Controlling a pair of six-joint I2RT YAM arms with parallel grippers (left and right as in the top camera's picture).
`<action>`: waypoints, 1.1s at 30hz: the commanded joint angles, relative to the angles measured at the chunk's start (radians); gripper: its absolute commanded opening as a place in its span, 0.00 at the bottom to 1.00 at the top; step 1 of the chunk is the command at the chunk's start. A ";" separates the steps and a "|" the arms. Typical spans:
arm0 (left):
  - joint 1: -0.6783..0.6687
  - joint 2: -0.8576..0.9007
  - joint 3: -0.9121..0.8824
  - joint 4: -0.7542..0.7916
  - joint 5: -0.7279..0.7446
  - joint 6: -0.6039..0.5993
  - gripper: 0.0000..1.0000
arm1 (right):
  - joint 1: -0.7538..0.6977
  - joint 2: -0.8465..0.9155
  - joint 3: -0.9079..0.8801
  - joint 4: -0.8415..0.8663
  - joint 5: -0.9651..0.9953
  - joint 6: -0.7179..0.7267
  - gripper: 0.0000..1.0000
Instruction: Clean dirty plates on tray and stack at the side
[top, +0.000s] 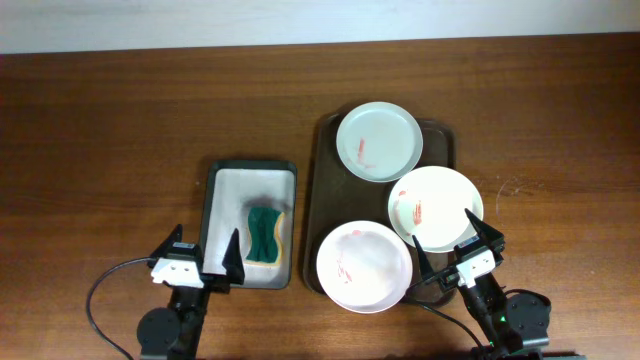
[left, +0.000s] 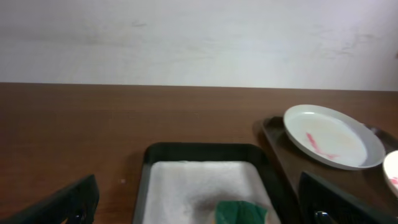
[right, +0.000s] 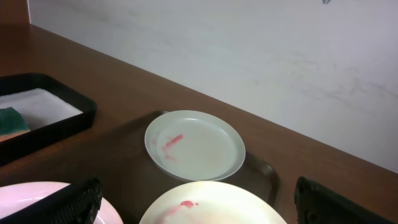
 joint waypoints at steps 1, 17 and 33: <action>0.005 -0.008 -0.003 -0.008 -0.039 0.020 1.00 | -0.006 -0.006 -0.007 -0.004 0.009 0.004 0.99; 0.004 0.154 0.318 -0.138 0.103 0.019 0.99 | -0.006 0.073 0.391 -0.272 -0.169 0.039 0.99; -0.036 1.322 1.284 -1.223 0.241 0.024 0.86 | -0.006 1.015 1.156 -1.035 -0.273 0.223 0.99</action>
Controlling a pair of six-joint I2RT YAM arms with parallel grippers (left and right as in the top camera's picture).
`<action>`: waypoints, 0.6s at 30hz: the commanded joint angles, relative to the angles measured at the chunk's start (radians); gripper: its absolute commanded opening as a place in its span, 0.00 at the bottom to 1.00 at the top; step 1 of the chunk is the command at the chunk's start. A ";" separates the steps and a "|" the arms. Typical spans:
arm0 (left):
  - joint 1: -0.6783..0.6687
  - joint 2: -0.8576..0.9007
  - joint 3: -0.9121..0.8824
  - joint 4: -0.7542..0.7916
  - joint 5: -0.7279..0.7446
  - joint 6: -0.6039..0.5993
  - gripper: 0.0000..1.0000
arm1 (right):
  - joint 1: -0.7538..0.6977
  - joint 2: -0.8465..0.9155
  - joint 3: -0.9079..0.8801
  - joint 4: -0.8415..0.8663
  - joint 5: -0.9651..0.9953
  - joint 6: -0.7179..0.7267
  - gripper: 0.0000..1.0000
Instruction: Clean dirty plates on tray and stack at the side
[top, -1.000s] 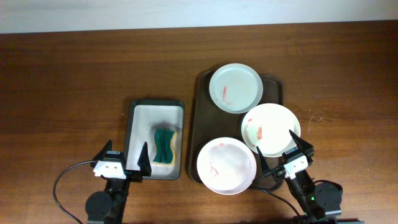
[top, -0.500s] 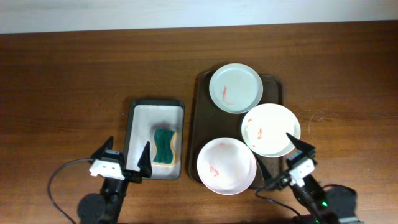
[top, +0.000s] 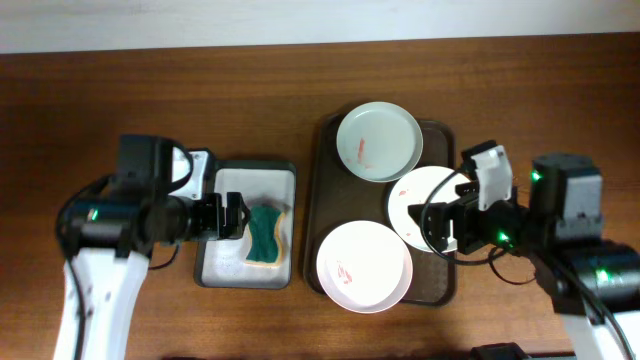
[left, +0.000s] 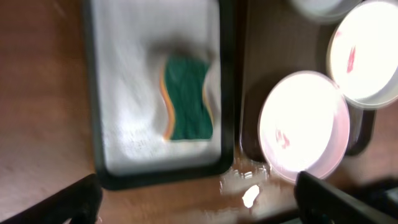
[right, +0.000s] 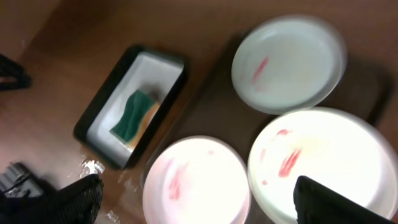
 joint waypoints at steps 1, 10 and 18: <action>-0.071 0.116 -0.013 -0.008 0.000 0.013 0.84 | -0.005 0.073 0.018 -0.092 -0.053 0.013 0.99; -0.220 0.196 -0.249 0.264 -0.195 -0.208 0.77 | -0.003 0.242 -0.349 -0.074 0.095 0.118 0.75; -0.220 0.195 -0.248 0.275 -0.045 -0.120 0.68 | 0.063 0.452 -0.496 0.240 0.143 0.248 0.31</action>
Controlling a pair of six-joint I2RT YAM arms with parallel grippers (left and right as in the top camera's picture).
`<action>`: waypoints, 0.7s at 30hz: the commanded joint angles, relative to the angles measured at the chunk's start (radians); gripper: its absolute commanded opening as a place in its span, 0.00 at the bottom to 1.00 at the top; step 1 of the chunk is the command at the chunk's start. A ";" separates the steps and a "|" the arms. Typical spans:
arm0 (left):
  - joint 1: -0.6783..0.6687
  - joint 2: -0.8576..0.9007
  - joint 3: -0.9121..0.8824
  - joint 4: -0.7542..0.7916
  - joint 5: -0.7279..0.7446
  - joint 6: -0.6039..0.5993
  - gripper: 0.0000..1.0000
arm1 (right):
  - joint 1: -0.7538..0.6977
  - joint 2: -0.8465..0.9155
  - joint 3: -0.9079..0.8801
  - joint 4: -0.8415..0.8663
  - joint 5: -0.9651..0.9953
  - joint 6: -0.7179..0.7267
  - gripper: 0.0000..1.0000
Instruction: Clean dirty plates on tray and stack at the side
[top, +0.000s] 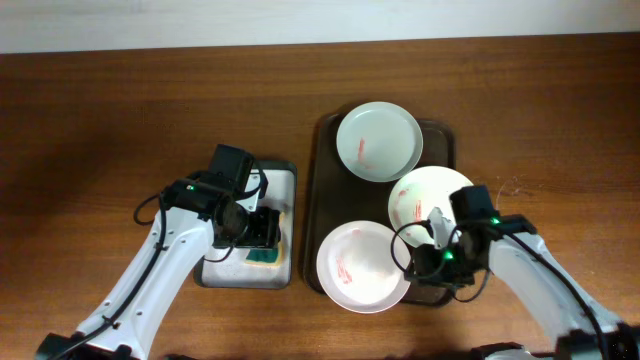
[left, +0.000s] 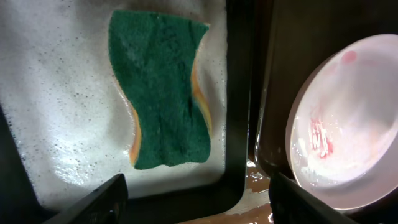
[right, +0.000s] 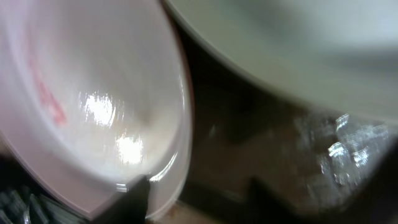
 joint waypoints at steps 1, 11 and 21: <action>0.001 -0.002 -0.008 -0.002 0.031 0.020 0.68 | 0.027 0.087 -0.005 0.111 0.092 0.108 0.22; 0.000 0.031 -0.146 0.163 -0.107 -0.054 0.72 | 0.024 0.105 0.019 0.268 0.162 0.188 0.09; 0.001 0.163 -0.266 0.392 -0.067 -0.075 0.00 | 0.024 0.105 0.019 0.270 0.161 0.188 0.36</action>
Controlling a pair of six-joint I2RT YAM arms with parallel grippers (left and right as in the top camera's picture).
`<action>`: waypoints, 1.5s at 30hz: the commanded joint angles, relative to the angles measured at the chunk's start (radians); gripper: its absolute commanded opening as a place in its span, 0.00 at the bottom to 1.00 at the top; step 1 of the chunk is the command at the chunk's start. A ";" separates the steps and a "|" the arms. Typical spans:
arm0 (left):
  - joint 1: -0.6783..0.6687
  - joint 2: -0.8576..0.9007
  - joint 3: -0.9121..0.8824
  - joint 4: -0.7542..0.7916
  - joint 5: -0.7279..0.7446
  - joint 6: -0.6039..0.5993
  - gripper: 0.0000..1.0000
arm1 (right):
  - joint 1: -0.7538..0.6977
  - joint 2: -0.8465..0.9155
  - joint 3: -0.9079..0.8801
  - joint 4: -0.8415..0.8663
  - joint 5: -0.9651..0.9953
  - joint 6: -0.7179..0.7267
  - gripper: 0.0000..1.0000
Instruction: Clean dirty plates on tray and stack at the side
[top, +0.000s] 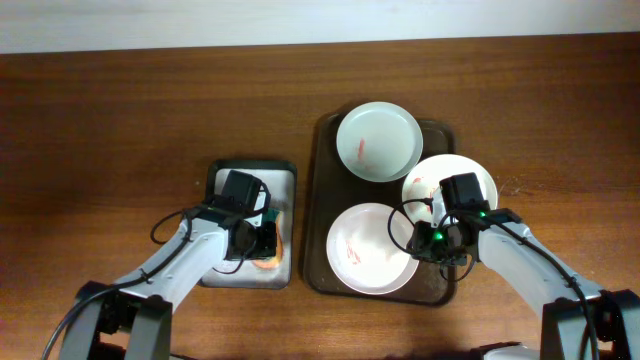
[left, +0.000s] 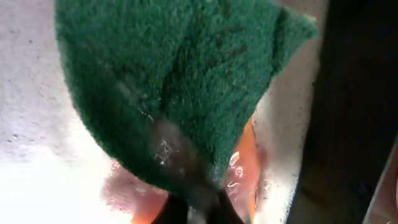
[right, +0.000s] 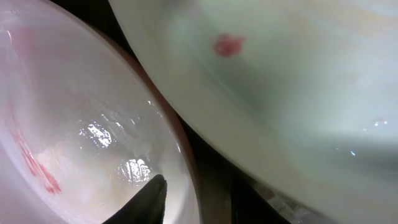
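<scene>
Three stained plates lie on the brown tray (top: 320, 200): a pale green one (top: 378, 140) at the back, a cream one (top: 455, 180) at the right, a pink one (top: 365, 250) in front. My right gripper (right: 193, 200) is shut on the pink plate's (right: 81, 124) right rim, one finger inside it and one outside; the cream plate (right: 298, 87) lies just beyond. My left gripper (left: 199, 208) is shut on the green and orange sponge (left: 174, 81) in the small black tray (top: 215, 172). In the overhead view the left gripper (top: 258, 238) covers most of the sponge.
The small black tray holds white foam (left: 37, 180) and stands left of the brown tray, almost touching it. Bare wooden table (top: 120, 110) spreads to the left, behind and to the right of both trays.
The left gripper was open just above the sponge and is now shut on it. The right gripper now grips the pink plate's rim, and that plate sits farther back on the brown tray.
Both arms were folded at the table's near edge with grippers open. Then they were raised, the left over the sponge tray, the right over the plates. Later the left hung low over the sponge and the right reached the pink plate. Now each holds its object.
</scene>
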 joint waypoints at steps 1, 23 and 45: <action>0.007 0.027 0.044 -0.067 -0.031 -0.005 0.00 | 0.003 0.005 0.011 -0.001 0.016 0.005 0.36; 0.032 0.186 0.260 -0.109 -0.105 -0.002 0.26 | 0.003 0.005 0.011 -0.013 0.013 0.005 0.42; -0.019 0.052 0.453 -0.360 0.073 -0.002 0.00 | 0.003 0.005 0.011 0.005 0.017 -0.086 0.41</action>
